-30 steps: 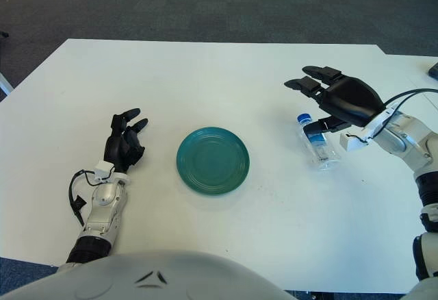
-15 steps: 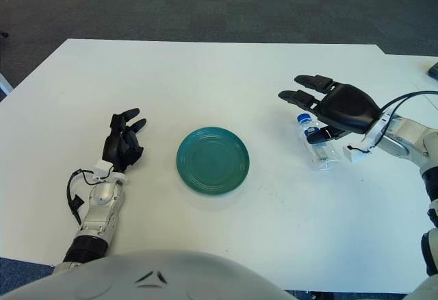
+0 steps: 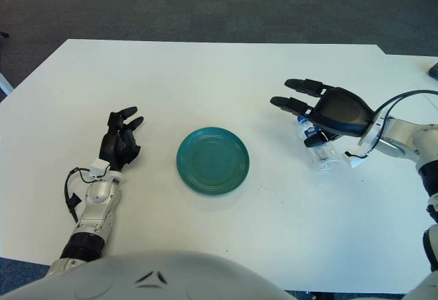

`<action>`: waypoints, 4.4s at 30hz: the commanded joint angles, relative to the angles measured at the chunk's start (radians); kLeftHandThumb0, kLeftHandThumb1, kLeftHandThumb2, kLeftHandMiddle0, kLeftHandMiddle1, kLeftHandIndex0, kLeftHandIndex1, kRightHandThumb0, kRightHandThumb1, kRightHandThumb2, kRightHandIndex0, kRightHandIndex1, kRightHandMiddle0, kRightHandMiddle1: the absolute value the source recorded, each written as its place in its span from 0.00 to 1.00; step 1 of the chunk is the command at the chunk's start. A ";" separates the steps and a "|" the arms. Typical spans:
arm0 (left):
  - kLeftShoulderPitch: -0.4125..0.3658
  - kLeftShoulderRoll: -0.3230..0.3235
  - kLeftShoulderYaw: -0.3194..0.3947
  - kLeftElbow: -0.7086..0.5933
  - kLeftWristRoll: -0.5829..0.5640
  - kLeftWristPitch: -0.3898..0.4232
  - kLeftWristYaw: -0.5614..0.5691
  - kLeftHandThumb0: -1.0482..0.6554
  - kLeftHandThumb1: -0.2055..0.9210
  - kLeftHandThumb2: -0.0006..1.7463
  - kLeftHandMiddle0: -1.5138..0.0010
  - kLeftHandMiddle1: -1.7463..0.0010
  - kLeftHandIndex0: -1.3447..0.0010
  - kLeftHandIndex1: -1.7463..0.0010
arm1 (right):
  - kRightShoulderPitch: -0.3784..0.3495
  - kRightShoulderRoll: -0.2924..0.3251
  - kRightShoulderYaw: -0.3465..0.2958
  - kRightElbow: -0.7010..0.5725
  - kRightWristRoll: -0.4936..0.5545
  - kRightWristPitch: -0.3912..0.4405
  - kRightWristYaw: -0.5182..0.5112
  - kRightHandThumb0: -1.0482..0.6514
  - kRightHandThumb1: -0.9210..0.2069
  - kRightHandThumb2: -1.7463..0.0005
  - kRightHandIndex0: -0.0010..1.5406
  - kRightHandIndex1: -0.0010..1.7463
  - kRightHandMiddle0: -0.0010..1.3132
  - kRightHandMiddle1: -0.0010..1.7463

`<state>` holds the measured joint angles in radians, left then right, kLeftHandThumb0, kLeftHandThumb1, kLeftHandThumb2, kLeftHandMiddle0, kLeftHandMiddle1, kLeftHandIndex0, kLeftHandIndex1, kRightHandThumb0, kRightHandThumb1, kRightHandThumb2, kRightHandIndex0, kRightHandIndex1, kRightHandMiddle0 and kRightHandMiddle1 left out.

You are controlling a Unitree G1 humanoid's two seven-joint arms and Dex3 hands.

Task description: Put the bottle into the plate.

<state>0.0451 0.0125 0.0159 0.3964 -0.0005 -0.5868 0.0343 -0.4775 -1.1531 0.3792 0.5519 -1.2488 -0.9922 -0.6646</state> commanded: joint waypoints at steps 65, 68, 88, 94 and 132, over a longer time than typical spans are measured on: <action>0.059 -0.018 0.025 0.151 -0.096 -0.007 -0.140 0.23 1.00 0.53 0.80 0.59 1.00 0.36 | 0.389 0.218 -0.360 -0.799 0.867 1.288 1.011 0.00 0.00 0.68 0.13 0.02 0.00 0.29; 0.050 -0.024 0.025 0.157 -0.098 -0.002 -0.137 0.23 1.00 0.53 0.80 0.59 1.00 0.35 | 0.374 0.239 -0.370 -0.835 0.872 1.390 1.051 0.00 0.00 0.69 0.13 0.01 0.00 0.29; -0.019 -0.080 0.035 0.214 -0.158 0.038 -0.192 0.26 1.00 0.50 0.79 0.59 1.00 0.33 | 0.197 0.328 -0.297 -0.859 0.782 1.928 1.164 0.00 0.00 0.82 0.14 0.01 0.00 0.15; -0.052 -0.048 0.011 0.251 -0.055 0.077 -0.141 0.27 1.00 0.51 0.80 0.65 1.00 0.37 | 0.175 0.378 -0.287 -0.837 0.750 2.000 1.088 0.00 0.00 0.83 0.13 0.01 0.00 0.13; -0.109 -0.053 0.033 0.324 -0.075 0.043 -0.168 0.28 1.00 0.51 0.79 0.71 1.00 0.39 | 0.187 0.481 -0.442 -0.544 0.724 1.926 0.716 0.00 0.00 0.64 0.10 0.01 0.00 0.09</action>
<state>-0.1506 -0.0237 0.0526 0.6474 -0.0741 -0.5874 -0.1277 -0.3031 -0.6989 -0.0265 -0.0343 -0.5236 0.9257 0.0960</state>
